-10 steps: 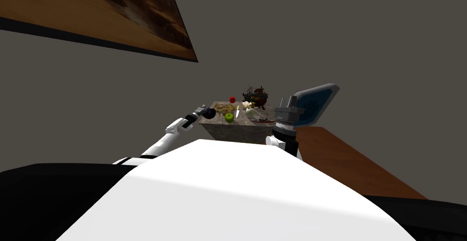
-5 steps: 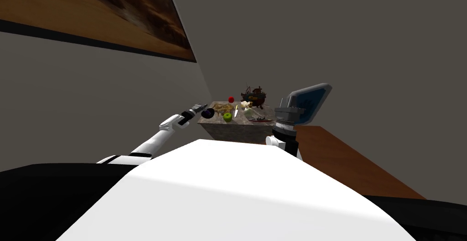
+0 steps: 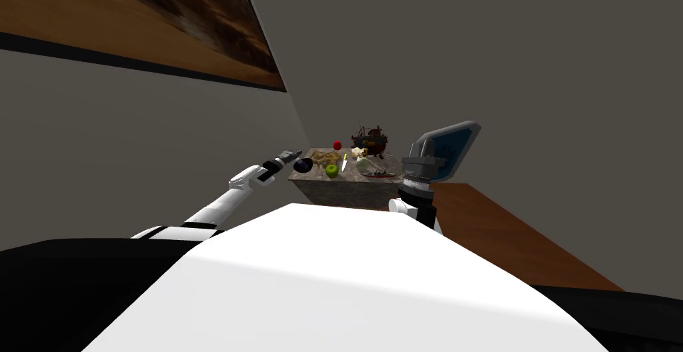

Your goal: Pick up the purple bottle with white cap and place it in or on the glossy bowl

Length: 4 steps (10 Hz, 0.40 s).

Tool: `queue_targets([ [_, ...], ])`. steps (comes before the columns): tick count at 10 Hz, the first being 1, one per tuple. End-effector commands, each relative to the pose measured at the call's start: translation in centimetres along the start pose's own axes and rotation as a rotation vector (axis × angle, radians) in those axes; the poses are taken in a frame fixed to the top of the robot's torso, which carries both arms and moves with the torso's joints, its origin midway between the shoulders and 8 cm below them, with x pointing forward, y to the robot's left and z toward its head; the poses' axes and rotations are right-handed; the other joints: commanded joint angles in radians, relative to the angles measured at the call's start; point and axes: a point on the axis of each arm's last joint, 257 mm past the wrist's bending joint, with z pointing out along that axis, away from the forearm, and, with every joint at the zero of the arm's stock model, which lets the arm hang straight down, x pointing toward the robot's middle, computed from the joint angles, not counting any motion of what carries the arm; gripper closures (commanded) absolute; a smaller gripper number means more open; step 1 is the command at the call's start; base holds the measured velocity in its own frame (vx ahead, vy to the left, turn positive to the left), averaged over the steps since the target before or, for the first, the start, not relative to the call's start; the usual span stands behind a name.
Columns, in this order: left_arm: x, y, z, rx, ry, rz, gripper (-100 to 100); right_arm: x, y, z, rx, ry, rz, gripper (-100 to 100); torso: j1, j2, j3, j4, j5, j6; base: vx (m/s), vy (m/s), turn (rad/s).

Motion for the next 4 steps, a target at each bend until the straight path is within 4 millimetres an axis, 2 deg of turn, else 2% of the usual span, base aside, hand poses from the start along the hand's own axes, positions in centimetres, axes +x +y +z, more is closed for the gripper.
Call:
queue_targets([
  [1,0.0,0.0,0.0,0.0,0.0,0.0,0,0.0,0.0,0.0,0.0,0.0,0.0,0,0.0,0.0,0.0,0.0,0.0,0.0,0.0,0.0,0.0],
  [4,0.0,0.0,0.0,0.0,0.0,0.0,0,0.0,0.0,0.0,0.0,0.0,0.0,0,0.0,0.0,0.0,0.0,0.0,0.0,0.0,0.0,0.0],
])
